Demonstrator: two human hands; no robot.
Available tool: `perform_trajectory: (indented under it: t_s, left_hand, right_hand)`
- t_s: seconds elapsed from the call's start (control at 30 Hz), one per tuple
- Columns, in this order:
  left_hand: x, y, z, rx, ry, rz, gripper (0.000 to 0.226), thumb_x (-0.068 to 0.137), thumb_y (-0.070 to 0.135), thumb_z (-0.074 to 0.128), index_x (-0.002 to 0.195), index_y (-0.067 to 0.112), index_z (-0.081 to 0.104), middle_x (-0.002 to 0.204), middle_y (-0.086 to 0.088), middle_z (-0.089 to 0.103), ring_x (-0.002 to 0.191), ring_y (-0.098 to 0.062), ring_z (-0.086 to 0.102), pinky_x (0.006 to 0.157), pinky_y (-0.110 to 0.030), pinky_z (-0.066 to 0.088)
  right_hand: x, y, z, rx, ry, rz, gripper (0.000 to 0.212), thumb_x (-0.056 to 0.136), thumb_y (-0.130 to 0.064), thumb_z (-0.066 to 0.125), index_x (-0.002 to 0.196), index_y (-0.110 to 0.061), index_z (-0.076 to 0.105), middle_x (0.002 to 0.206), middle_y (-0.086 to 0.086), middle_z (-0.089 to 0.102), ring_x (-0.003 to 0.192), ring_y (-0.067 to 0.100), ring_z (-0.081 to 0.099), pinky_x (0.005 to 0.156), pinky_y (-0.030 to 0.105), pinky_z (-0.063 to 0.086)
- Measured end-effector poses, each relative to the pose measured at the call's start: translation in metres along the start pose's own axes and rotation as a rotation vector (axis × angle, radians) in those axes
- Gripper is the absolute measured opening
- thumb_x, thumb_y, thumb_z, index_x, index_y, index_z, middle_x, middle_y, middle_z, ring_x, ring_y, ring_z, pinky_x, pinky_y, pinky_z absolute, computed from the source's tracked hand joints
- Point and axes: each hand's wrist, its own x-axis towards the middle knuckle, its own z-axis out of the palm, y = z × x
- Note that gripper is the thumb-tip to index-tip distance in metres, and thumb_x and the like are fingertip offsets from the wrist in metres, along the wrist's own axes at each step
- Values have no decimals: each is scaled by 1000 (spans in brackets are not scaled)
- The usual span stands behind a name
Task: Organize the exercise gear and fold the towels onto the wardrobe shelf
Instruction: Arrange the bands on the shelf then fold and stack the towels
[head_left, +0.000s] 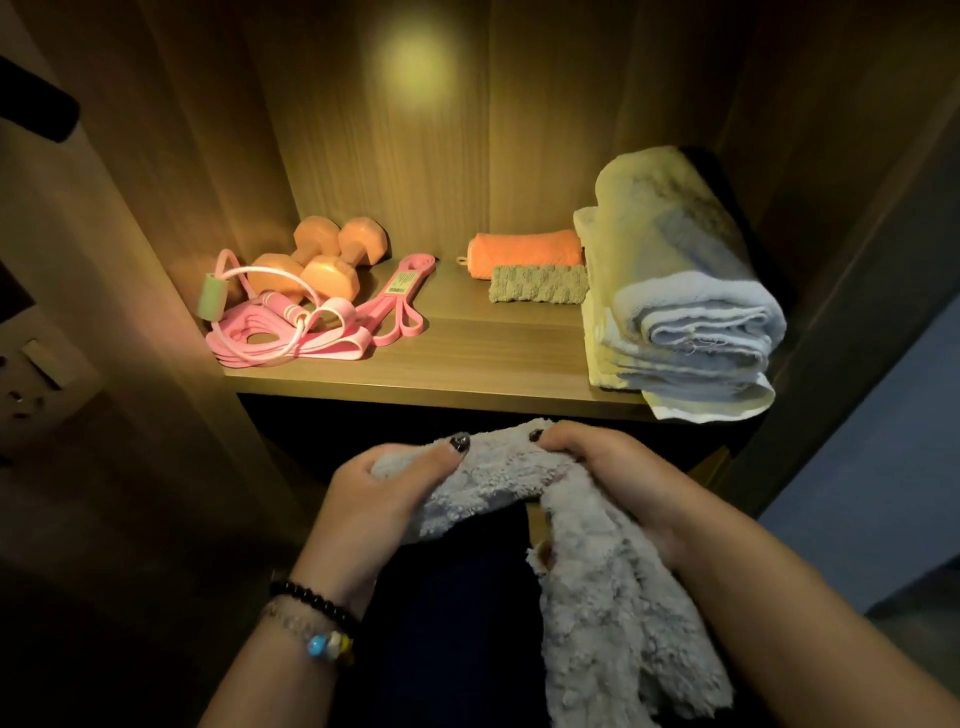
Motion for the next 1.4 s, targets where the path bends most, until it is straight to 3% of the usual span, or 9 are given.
perform_trajectory:
  t_s: [0.07,0.27,0.4,0.53,0.63,0.77,1.03,1.27,1.4]
  left_hand:
    - [19,8,1,-28,-17,-2,47,58,43,82,91,11,72,83,-4,74,75,-18,70,63,-29,55]
    - [79,-8,31,-96,30,30,18,73,20,82,86,9,75,89,-11,75,90,-31,70,83,-44,56]
    - [105,-24,32,51,12,102,25,70,34,83,93,27,75,86,2,71,70,-17,66,71,-32,56]
    - [140,-28,32,99,56,111,34,65,31,75,98,33,75,66,-2,42,59,-19,36,61,-46,53]
    - [161,-28,42,271,153,195,33,77,16,72,109,24,72,74,-11,58,64,-32,52,66,-40,52]
    - [187,-28,59,425,207,372,31,83,12,68,114,17,69,112,3,63,98,-9,56,73,-1,36]
    - [244,-25,80,538,231,439,33,80,1,62,109,14,69,98,-6,68,91,-20,63,71,-10,35]
    - [265,-28,92,500,253,500,29,82,6,68,110,12,67,101,-8,68,94,-23,63,76,-11,36]
    - [267,-29,95,568,252,623,44,79,4,67,123,8,62,125,-12,57,117,-27,54,100,-27,40]
  right_hand:
    - [2,-5,-8,99,-66,12,14,85,-20,58,81,-9,66,68,9,61,55,22,60,60,32,46]
    - [39,-12,-26,-88,306,-147,19,88,-19,61,102,-7,64,99,15,64,84,28,62,70,32,45]
    - [66,-12,-26,-150,436,-166,37,91,-23,61,127,-15,55,125,2,56,107,21,53,85,35,42]
    - [89,-21,-23,-176,508,-237,19,92,-19,61,106,-9,66,114,19,63,101,24,61,93,42,47]
    - [110,-29,-25,-204,544,-254,32,92,-17,60,113,6,57,119,25,56,112,39,52,99,51,39]
    - [135,-28,-28,-346,609,-245,22,95,-29,50,84,-12,58,76,8,57,77,30,54,62,37,42]
    - [158,-23,-31,-576,688,-304,61,99,-44,38,151,-20,18,141,7,49,121,29,53,95,40,44]
    - [159,-25,-38,-965,630,-355,53,101,-23,36,150,-30,16,130,2,52,109,25,56,79,43,51]
    - [177,-39,-41,-1047,515,-184,69,96,-15,45,153,-19,6,112,11,56,101,28,55,69,38,46]
